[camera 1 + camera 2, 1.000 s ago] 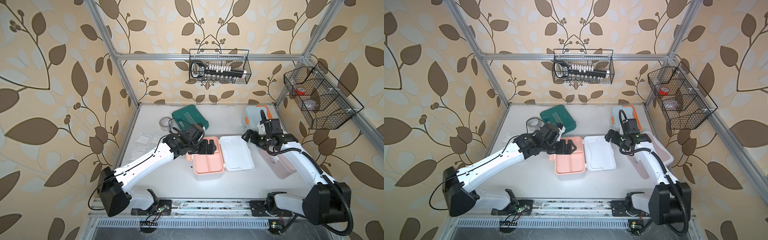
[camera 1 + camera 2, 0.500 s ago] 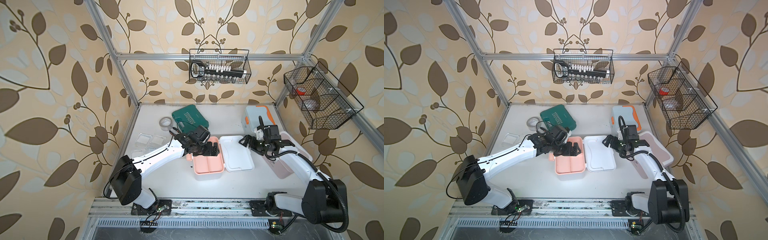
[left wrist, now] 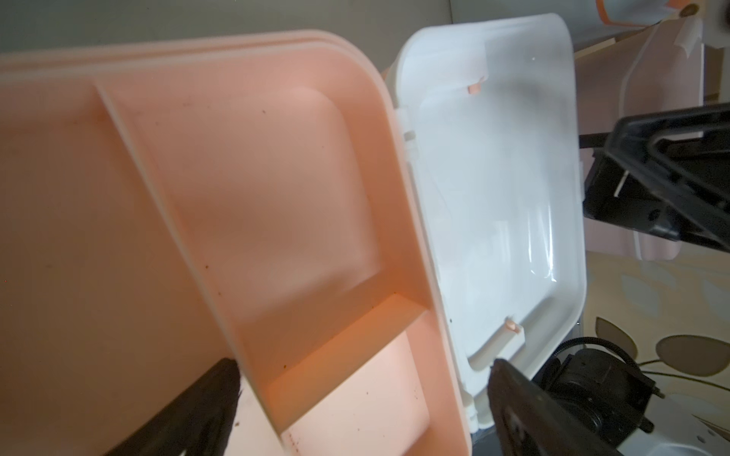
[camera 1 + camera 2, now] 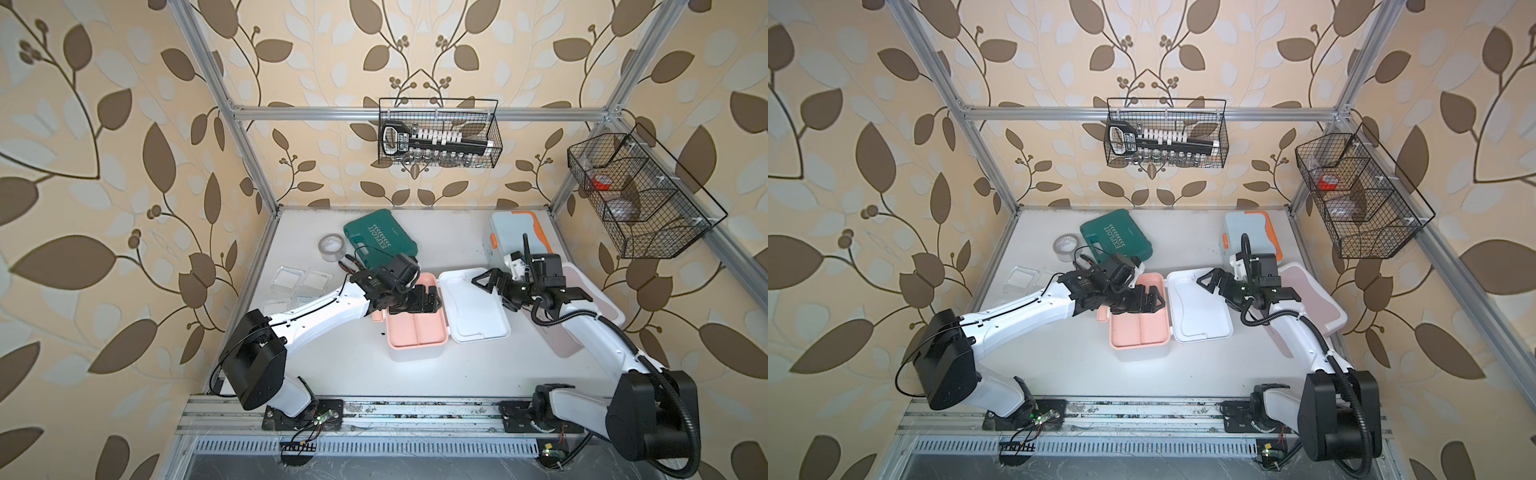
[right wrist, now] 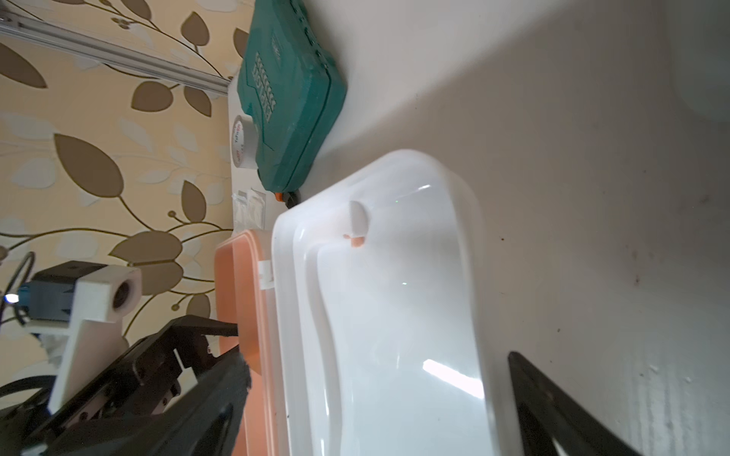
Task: Open first aid kits and take out gauze
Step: Close the lid of the first aid kit.
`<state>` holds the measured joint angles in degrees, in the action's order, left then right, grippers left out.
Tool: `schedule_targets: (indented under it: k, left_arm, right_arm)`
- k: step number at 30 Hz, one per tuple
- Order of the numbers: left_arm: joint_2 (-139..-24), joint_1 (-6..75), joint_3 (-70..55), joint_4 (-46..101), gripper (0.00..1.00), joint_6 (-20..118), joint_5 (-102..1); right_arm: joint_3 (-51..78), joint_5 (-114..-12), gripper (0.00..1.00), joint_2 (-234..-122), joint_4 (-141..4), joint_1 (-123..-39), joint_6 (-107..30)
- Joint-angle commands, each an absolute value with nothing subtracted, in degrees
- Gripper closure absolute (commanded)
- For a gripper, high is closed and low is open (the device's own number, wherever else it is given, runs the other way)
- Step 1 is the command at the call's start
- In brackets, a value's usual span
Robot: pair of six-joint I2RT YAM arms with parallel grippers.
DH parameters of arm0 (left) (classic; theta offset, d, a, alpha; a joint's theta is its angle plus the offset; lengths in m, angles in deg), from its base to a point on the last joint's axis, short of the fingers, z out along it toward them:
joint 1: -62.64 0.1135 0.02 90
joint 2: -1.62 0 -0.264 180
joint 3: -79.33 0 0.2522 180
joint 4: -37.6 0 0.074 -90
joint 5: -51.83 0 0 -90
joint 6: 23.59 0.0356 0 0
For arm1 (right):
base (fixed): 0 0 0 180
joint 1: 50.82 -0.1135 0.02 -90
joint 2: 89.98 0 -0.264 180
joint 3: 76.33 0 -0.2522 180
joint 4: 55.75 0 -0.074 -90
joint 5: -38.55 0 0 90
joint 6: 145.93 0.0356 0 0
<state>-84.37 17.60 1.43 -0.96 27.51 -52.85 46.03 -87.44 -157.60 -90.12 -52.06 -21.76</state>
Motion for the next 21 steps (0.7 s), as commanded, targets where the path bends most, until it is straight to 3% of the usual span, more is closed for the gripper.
schedule_targets:
  k: [1, 16, 21]
  left_arm:
    - [-84.42, 16.98, 3.21, -0.6, 0.01, 26.62, -54.16]
    - [-85.19, 16.8, 2.91, 3.23, 0.01, 25.86, -56.86]
    - [-85.51, 16.76, 2.65, 5.44, 0.01, 25.17, -58.3]
  right_arm:
    - [41.68, -92.28, 0.01, -154.91, -90.62, -52.37, -19.47]
    - [32.86, -101.87, 0.0, -150.51, -88.91, -52.78, -11.79]
    - [30.51, -101.93, 0.0, -151.27, -87.69, -57.51, -10.25]
